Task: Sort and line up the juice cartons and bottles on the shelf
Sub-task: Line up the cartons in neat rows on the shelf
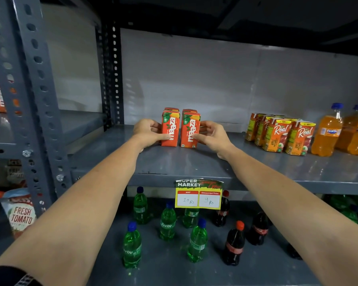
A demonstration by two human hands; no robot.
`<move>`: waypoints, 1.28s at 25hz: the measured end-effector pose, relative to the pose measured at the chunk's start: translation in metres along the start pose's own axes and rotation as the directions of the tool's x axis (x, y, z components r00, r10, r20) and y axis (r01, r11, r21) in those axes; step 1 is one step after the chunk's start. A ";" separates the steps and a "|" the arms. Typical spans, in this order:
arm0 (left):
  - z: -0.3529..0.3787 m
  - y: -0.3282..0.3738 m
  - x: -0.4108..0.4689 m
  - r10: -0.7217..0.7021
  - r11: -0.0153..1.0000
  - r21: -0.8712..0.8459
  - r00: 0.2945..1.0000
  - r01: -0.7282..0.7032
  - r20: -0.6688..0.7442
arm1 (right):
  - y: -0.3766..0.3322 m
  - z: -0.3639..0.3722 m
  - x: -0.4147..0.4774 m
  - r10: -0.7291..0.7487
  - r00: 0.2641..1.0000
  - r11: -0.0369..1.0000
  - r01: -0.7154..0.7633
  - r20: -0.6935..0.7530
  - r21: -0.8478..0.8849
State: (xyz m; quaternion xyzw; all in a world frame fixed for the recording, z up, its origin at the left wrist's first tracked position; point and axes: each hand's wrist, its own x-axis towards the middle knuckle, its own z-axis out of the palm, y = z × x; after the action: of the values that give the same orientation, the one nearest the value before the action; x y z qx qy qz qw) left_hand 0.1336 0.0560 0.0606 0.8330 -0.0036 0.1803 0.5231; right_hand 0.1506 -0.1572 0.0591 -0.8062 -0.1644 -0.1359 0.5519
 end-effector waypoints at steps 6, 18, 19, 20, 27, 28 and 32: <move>0.002 0.001 -0.003 0.039 0.997 0.063 0.999 -0.038 -0.030 | 0.001 0.001 0.000 0.011 1.000 1.000 -0.011 0.012 -0.005; 0.006 0.003 -0.017 0.134 0.982 0.150 0.983 -0.115 -0.129 | -0.001 -0.001 -0.005 -0.023 0.994 0.996 0.014 -0.109 -0.086; 0.006 0.005 -0.021 0.160 0.978 0.162 0.971 -0.132 -0.177 | -0.002 -0.004 -0.010 -0.045 0.987 0.992 0.027 -0.153 -0.120; 0.005 0.006 -0.024 0.190 0.974 0.165 0.954 -0.154 -0.233 | -0.002 -0.007 -0.014 -0.061 0.982 0.989 0.036 -0.178 -0.140; 0.035 0.033 -0.063 0.404 0.902 0.313 0.840 -0.299 -0.361 | 0.015 -0.094 -0.058 -0.134 0.971 0.959 0.077 -0.200 -0.272; 0.046 0.041 -0.069 0.404 0.904 0.302 0.837 -0.304 -0.368 | 0.021 -0.113 -0.062 -0.133 0.967 0.957 0.068 -0.219 -0.283; 0.122 0.077 -0.077 0.390 0.919 0.199 0.860 -0.341 -0.329 | 0.047 -0.201 -0.078 -0.036 0.927 0.981 -0.039 -0.373 -0.190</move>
State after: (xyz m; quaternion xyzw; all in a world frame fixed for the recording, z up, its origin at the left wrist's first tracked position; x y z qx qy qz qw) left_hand 0.0824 -0.0995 0.0567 0.8024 -0.0534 0.4265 0.4139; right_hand 0.0916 -0.3700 0.0587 -0.8155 -0.0413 -0.3022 0.4919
